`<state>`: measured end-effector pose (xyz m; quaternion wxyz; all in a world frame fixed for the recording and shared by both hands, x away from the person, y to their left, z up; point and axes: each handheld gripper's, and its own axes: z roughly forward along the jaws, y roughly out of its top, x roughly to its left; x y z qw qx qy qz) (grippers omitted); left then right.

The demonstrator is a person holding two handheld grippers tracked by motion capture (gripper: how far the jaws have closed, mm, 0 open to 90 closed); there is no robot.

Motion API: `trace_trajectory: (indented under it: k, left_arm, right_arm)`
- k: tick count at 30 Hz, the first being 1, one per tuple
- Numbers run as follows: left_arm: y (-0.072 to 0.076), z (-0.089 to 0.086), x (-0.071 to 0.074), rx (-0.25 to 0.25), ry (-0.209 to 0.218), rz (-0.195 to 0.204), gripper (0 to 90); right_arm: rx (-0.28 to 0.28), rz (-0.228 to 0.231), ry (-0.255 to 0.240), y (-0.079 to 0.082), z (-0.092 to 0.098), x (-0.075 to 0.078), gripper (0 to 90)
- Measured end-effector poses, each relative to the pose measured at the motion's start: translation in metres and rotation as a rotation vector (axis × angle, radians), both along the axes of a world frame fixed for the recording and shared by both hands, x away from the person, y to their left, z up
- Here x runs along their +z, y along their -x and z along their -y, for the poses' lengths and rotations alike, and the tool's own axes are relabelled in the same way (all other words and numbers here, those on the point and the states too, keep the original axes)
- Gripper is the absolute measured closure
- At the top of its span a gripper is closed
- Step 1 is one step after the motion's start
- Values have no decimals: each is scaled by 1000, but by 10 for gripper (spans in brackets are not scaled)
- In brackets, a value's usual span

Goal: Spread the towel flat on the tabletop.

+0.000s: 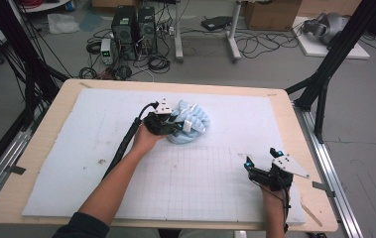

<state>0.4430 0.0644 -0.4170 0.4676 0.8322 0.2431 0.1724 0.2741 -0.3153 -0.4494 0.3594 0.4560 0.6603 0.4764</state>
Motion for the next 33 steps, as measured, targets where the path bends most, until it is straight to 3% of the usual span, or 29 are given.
trace_trajectory:
  k: [3,10,17,23,28,33]
  left_arm:
    - [3,-1,6,-18,24,-5,797]
    - [18,-8,23,-56,100,-8,817]
    - [38,-26,46,-95,190,-13,828]
    - [52,-40,62,-105,237,5,830]
    - [60,-55,77,-96,300,29,830]
    - [71,-69,91,-92,322,56,830]
  right_arm:
    - [1,-2,0,0,0,0,76]
    - [-1,2,-6,1,0,0,76]
    - [4,1,-2,0,1,0,76]
    - [-2,0,-13,0,1,0,76]
    - [0,-9,-21,-1,2,1,76]
    - [12,-34,-48,-2,0,2,76]
